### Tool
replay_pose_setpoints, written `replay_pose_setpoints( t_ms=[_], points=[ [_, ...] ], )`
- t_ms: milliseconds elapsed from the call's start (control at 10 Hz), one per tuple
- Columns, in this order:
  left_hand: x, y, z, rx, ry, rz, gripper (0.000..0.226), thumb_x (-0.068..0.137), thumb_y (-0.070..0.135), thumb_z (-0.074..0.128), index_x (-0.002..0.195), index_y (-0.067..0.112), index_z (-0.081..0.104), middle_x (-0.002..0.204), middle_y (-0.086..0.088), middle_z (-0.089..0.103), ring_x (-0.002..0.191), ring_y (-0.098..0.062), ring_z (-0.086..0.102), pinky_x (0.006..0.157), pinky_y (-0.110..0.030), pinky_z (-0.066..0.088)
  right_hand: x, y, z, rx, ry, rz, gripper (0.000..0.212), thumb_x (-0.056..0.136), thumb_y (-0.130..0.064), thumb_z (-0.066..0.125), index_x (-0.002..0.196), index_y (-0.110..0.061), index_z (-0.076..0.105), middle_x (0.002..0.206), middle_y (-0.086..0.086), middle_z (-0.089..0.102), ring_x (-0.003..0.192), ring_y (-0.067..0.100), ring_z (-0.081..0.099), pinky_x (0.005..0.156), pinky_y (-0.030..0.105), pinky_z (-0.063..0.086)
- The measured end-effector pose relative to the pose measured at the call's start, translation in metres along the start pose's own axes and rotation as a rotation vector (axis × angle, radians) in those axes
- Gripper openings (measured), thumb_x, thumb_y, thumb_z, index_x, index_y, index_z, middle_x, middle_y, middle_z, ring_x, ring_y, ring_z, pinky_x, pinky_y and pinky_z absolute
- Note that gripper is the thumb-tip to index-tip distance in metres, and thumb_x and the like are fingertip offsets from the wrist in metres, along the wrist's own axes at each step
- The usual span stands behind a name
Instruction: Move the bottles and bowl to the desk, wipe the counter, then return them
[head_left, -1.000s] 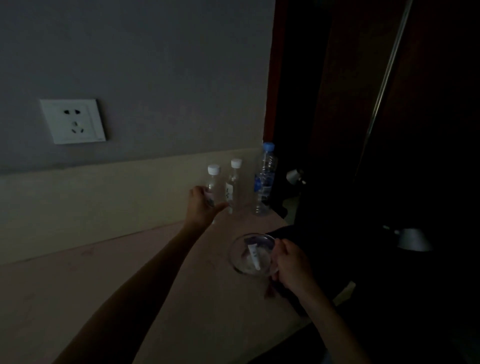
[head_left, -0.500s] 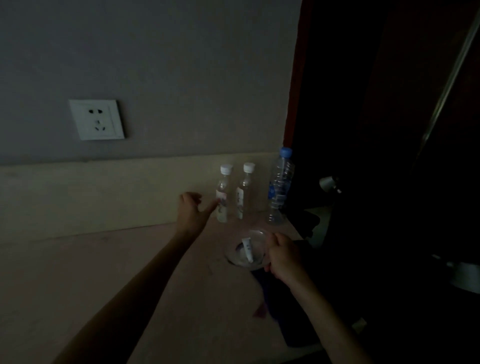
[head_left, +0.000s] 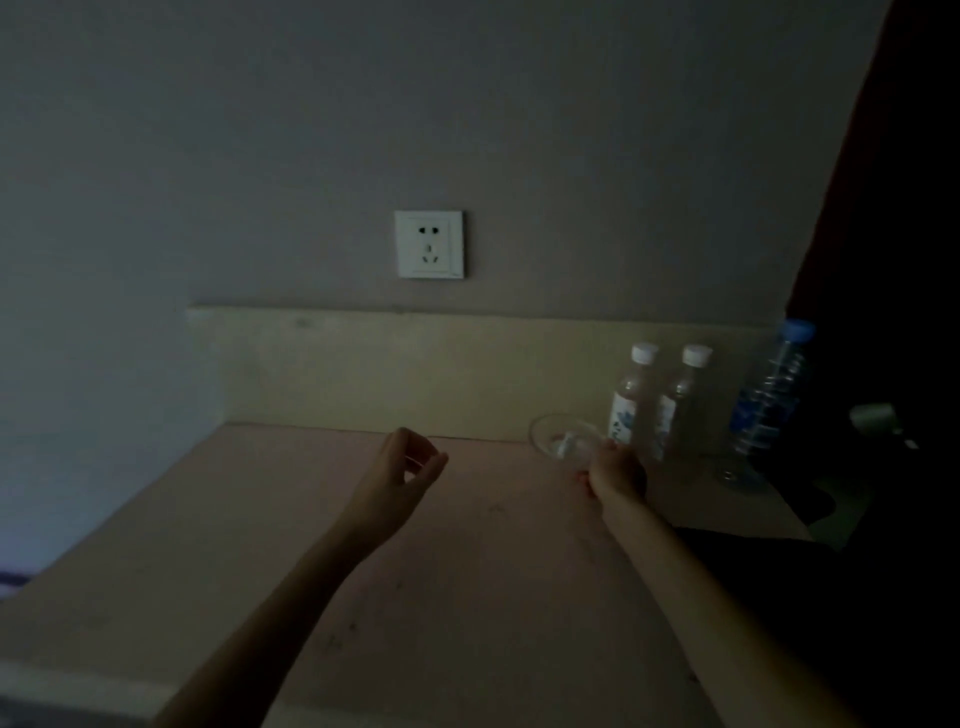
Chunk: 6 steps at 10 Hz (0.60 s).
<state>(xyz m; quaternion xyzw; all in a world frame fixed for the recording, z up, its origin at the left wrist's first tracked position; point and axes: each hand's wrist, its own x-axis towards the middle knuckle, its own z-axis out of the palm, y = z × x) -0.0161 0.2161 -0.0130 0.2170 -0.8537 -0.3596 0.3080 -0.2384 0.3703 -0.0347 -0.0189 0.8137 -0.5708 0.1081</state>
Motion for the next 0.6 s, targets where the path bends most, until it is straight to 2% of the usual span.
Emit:
replay_pose_setpoints(
  t_ms=[100, 200, 300, 400, 500, 600],
  points=[
    [-0.005, -0.011, -0.009, -0.004, -0.013, -0.019, 0.015, 0.094, 0.029, 0.061, 0.099, 0.017, 0.055, 0.098, 0.002, 0.058, 0.086, -0.009, 0.058, 0.068, -0.018, 0.046, 0.008, 0.006, 0.007, -0.036, 0.04, 0.043, 0.041, 0.1, -0.038, 0.037, 0.101, -0.006, 0.063, 0.053, 0.003, 0.06, 0.025, 0.007, 0.046, 0.026, 0.018, 0.032],
    [-0.006, -0.021, -0.013, -0.014, -0.02, -0.03, 0.011, 0.094, 0.03, 0.06, 0.096, 0.024, 0.052, 0.1, 0.002, 0.058, 0.087, -0.008, 0.059, 0.068, -0.023, 0.05, 0.002, 0.007, 0.008, -0.092, 0.043, 0.048, 0.05, 0.104, -0.034, 0.027, 0.112, 0.002, 0.06, 0.052, 0.006, 0.052, 0.029, 0.014, 0.047, 0.03, 0.022, 0.034],
    [-0.004, -0.024, -0.013, 0.0, -0.037, -0.019, 0.01, 0.094, 0.03, 0.06, 0.096, 0.027, 0.051, 0.102, 0.002, 0.058, 0.088, -0.006, 0.059, 0.068, -0.023, 0.05, 0.007, 0.008, 0.011, -0.102, 0.043, 0.046, 0.056, 0.105, -0.031, 0.021, 0.113, 0.008, 0.059, 0.053, 0.008, 0.05, 0.033, 0.016, 0.047, 0.022, 0.016, 0.029],
    [-0.006, -0.018, -0.011, -0.014, -0.057, -0.028, 0.012, 0.094, 0.031, 0.059, 0.101, 0.023, 0.052, 0.105, 0.003, 0.056, 0.092, -0.008, 0.059, 0.074, -0.026, 0.054, 0.008, 0.007, 0.009, -0.109, 0.009, 0.077, 0.051, 0.103, -0.034, 0.026, 0.112, 0.002, 0.061, 0.067, 0.009, 0.058, 0.043, 0.017, 0.049, 0.028, 0.018, 0.036],
    [-0.01, -0.013, -0.007, -0.036, -0.087, -0.025, 0.015, 0.094, 0.031, 0.059, 0.102, 0.02, 0.054, 0.105, 0.002, 0.057, 0.091, -0.009, 0.059, 0.071, -0.023, 0.052, 0.007, 0.005, 0.006, -0.069, -0.044, 0.071, 0.039, 0.1, -0.037, 0.035, 0.107, -0.009, 0.061, 0.079, 0.012, 0.06, 0.053, 0.023, 0.054, 0.043, 0.028, 0.043],
    [-0.017, -0.004, -0.003, -0.021, -0.122, -0.031, 0.017, 0.095, 0.033, 0.057, 0.105, 0.019, 0.054, 0.105, 0.004, 0.057, 0.091, -0.007, 0.059, 0.071, -0.021, 0.051, -0.002, 0.011, -0.002, 0.017, -0.123, 0.101, 0.047, 0.099, -0.044, 0.031, 0.094, -0.006, 0.058, 0.055, 0.008, 0.052, 0.032, 0.015, 0.043, 0.037, 0.023, 0.031]
  ],
)
